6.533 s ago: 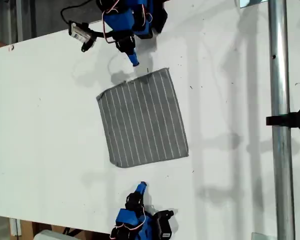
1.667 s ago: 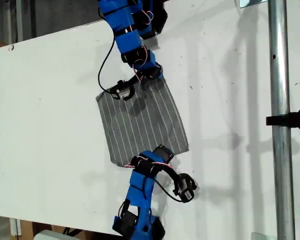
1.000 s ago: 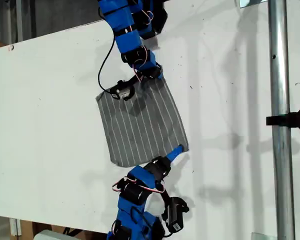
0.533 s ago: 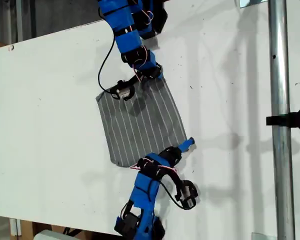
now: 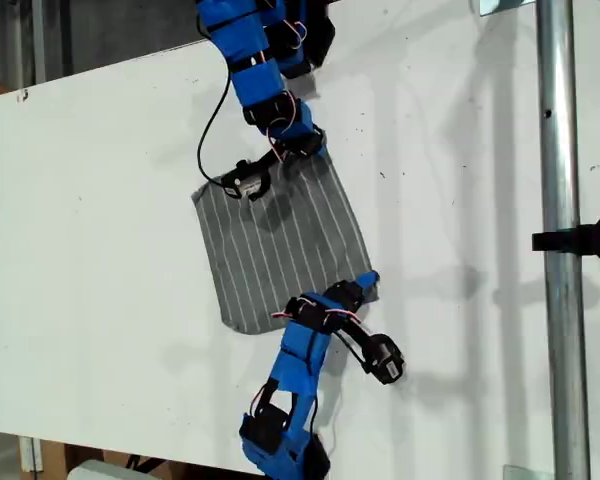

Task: Grasp corners of a towel and fold twice.

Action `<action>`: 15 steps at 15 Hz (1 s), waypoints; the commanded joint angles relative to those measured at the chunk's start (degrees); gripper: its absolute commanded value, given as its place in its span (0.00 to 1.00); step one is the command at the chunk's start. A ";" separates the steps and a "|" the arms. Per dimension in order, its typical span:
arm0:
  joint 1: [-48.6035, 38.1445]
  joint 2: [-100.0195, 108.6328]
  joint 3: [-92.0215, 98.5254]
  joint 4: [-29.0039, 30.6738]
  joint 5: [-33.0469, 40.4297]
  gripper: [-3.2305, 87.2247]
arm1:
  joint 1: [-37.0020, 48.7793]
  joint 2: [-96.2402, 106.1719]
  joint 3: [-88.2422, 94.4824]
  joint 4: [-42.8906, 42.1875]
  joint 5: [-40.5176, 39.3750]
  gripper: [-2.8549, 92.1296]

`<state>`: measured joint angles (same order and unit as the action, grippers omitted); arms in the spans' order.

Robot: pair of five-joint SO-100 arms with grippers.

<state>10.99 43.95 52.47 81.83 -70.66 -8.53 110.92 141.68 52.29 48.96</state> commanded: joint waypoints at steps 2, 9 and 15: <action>-3.25 -0.79 -1.14 1.41 -2.02 0.07 | -0.53 3.16 -0.26 -0.88 0.44 0.03; -1.85 6.42 -1.85 10.55 -5.27 0.00 | -1.32 4.22 -0.26 -0.79 0.44 0.03; 2.55 16.00 -2.02 12.39 2.46 0.00 | -11.69 13.45 -11.25 7.56 2.46 0.03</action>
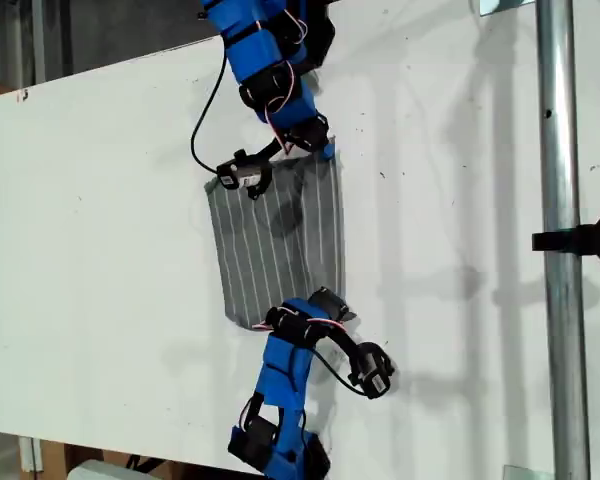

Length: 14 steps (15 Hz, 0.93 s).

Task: Grasp corners of a towel and fold twice.

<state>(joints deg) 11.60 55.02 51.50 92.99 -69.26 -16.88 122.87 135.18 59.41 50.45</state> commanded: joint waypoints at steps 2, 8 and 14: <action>5.54 5.36 -0.35 2.37 1.93 0.00 | -10.99 -6.15 -10.55 -0.62 3.43 0.03; 5.36 14.68 -0.44 1.49 9.84 0.00 | -12.39 -22.41 -42.36 13.62 -1.93 0.03; -15.21 12.74 10.02 1.76 15.73 0.00 | 16.70 -17.23 -31.73 31.03 -4.13 0.03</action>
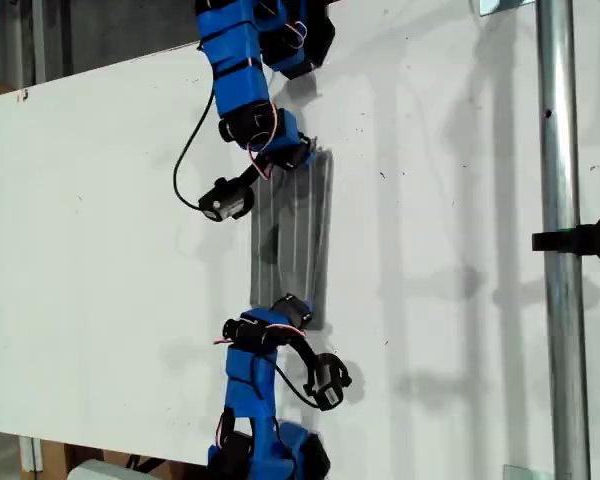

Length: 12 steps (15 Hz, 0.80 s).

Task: Grasp corners of a towel and fold twice.

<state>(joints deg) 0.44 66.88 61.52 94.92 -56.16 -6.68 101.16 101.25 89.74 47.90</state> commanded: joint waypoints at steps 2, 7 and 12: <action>-10.46 0.79 0.00 -2.20 6.94 0.00 | 18.90 11.87 10.20 -4.75 -8.44 0.03; -19.42 6.77 0.53 -4.75 13.18 0.00 | 32.08 24.96 13.62 -10.37 -21.80 0.03; -18.90 3.16 8.26 -6.86 10.28 0.00 | 19.42 24.70 28.12 -20.13 -11.25 0.03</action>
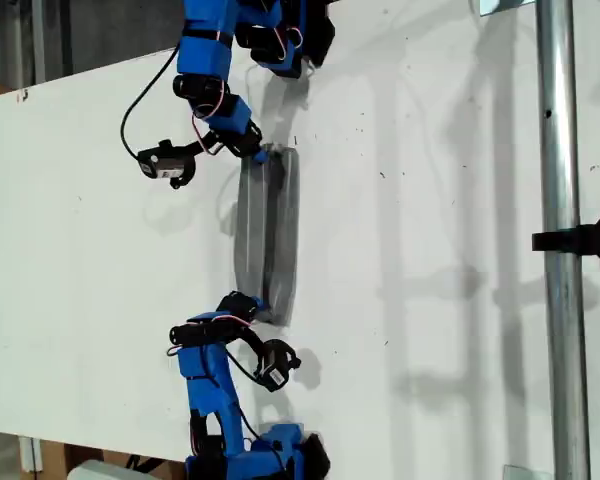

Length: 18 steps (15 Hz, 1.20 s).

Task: Grasp corners of a towel and fold twice.

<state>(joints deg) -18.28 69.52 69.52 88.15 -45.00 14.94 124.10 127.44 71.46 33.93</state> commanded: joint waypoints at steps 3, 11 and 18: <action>0.26 -5.01 0.53 0.70 -1.93 0.00 | -4.13 1.32 9.49 -8.17 5.89 0.03; 0.62 6.50 2.99 8.44 -3.78 0.50 | 1.85 12.57 8.70 2.55 9.40 0.29; -0.18 45.09 36.21 -2.81 -10.72 0.53 | 7.29 29.88 16.44 9.14 26.37 0.36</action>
<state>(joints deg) -19.86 104.59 98.53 90.44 -54.40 21.97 148.36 143.00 79.28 56.69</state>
